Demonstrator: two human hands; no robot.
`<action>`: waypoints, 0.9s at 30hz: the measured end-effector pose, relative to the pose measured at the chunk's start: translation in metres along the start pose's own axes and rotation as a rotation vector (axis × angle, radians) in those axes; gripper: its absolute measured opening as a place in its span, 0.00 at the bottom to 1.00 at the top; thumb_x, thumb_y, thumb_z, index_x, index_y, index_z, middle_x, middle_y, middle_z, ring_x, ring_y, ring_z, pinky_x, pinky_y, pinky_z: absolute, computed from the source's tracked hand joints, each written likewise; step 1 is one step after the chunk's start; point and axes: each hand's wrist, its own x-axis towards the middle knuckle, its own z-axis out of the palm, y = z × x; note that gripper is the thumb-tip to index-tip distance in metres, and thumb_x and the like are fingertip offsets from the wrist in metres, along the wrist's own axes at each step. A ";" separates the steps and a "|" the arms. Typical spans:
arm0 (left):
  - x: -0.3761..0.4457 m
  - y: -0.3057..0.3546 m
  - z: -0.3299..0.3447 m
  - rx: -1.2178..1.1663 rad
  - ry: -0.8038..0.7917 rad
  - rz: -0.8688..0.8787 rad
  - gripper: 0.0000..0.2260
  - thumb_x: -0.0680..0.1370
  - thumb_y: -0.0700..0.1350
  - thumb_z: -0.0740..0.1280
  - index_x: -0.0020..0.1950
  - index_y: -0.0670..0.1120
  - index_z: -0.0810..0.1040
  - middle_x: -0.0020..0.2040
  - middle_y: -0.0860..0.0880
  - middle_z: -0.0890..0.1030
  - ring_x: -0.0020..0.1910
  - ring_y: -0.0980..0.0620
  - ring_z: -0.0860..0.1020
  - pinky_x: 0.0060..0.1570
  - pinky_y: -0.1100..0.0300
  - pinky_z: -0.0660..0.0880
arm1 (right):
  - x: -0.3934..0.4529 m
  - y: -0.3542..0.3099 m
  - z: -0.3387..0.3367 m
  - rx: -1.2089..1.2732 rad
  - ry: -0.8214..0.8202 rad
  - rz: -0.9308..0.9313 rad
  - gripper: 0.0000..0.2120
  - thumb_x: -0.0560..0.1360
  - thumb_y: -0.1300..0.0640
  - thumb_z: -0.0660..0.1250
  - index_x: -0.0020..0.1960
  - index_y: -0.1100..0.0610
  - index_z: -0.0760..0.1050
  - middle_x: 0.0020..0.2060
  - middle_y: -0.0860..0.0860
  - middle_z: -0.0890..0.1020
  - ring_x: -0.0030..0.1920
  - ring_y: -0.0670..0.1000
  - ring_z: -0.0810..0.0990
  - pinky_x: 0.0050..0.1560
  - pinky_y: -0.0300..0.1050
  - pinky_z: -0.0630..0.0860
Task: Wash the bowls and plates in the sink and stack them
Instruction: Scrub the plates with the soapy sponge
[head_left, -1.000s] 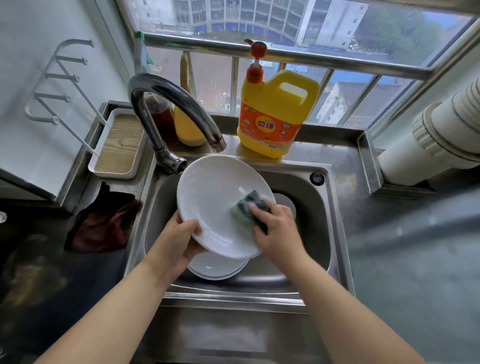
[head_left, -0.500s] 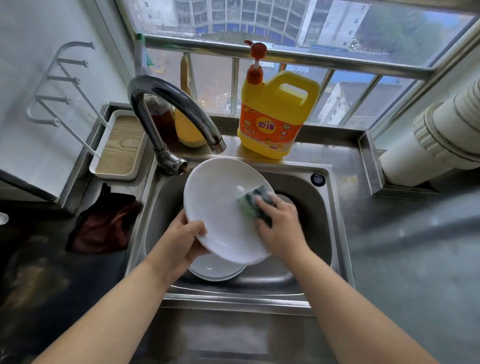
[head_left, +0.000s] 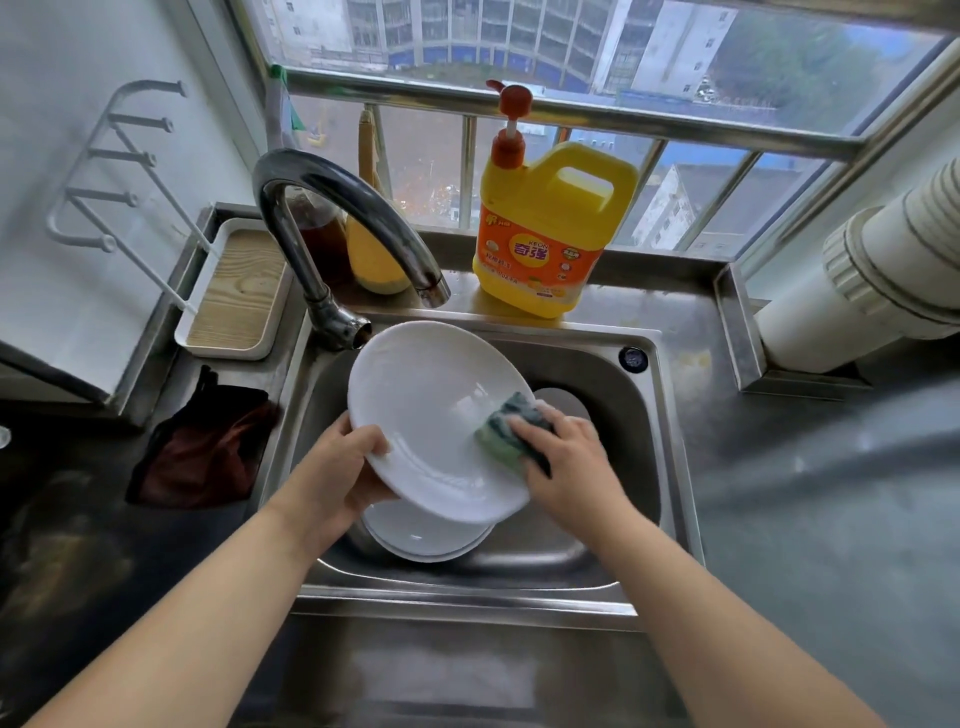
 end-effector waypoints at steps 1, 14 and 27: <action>0.001 0.002 -0.001 0.005 -0.006 -0.003 0.16 0.75 0.33 0.56 0.59 0.45 0.75 0.54 0.41 0.80 0.51 0.41 0.79 0.34 0.53 0.79 | 0.002 0.003 -0.003 -0.054 -0.017 0.039 0.23 0.77 0.49 0.61 0.71 0.45 0.68 0.73 0.53 0.64 0.68 0.58 0.61 0.72 0.49 0.55; 0.008 0.016 0.003 -0.071 -0.089 -0.005 0.22 0.67 0.36 0.63 0.62 0.43 0.73 0.45 0.44 0.83 0.40 0.48 0.83 0.33 0.59 0.79 | -0.030 -0.018 0.007 -0.111 0.327 -0.303 0.33 0.55 0.62 0.76 0.60 0.52 0.75 0.58 0.56 0.81 0.46 0.61 0.79 0.49 0.53 0.78; -0.002 -0.011 -0.001 -0.133 -0.104 0.052 0.24 0.70 0.29 0.58 0.63 0.46 0.75 0.56 0.41 0.81 0.51 0.44 0.80 0.40 0.54 0.80 | -0.020 -0.015 0.005 0.030 0.078 -0.203 0.23 0.72 0.49 0.60 0.66 0.50 0.75 0.69 0.56 0.71 0.60 0.57 0.68 0.66 0.52 0.65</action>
